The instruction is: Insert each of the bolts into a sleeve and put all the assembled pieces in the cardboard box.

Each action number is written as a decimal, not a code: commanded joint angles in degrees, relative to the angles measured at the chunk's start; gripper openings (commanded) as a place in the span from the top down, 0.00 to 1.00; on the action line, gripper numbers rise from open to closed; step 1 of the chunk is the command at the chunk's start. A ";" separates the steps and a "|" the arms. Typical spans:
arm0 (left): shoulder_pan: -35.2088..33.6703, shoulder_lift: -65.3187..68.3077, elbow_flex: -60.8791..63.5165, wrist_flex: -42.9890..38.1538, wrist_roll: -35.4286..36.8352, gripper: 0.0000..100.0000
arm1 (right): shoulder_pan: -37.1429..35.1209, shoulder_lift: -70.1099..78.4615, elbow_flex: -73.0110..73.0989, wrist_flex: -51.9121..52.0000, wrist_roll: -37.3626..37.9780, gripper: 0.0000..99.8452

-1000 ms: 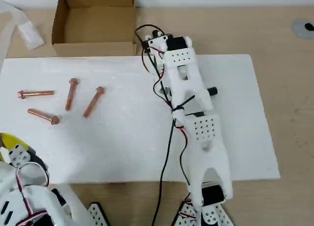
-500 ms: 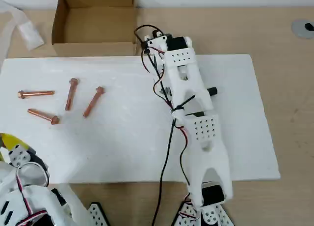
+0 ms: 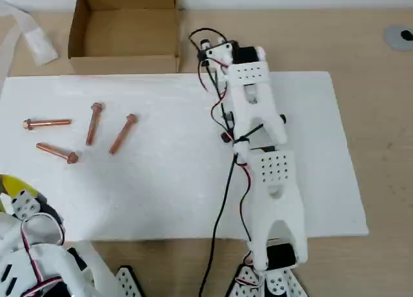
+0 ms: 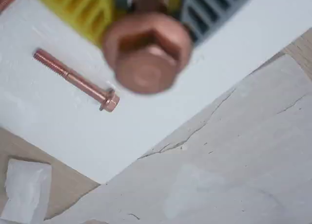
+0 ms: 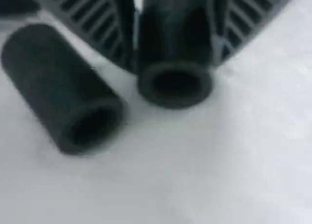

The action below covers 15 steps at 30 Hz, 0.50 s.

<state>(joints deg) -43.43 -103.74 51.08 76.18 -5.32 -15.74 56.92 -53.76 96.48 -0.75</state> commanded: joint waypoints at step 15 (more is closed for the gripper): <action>2.02 0.66 -1.76 -7.91 -0.35 0.99 | -4.26 -6.90 -14.29 6.07 0.88 0.99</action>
<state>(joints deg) -43.43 -103.74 51.08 72.48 -5.32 -18.46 57.63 -63.52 101.23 -0.57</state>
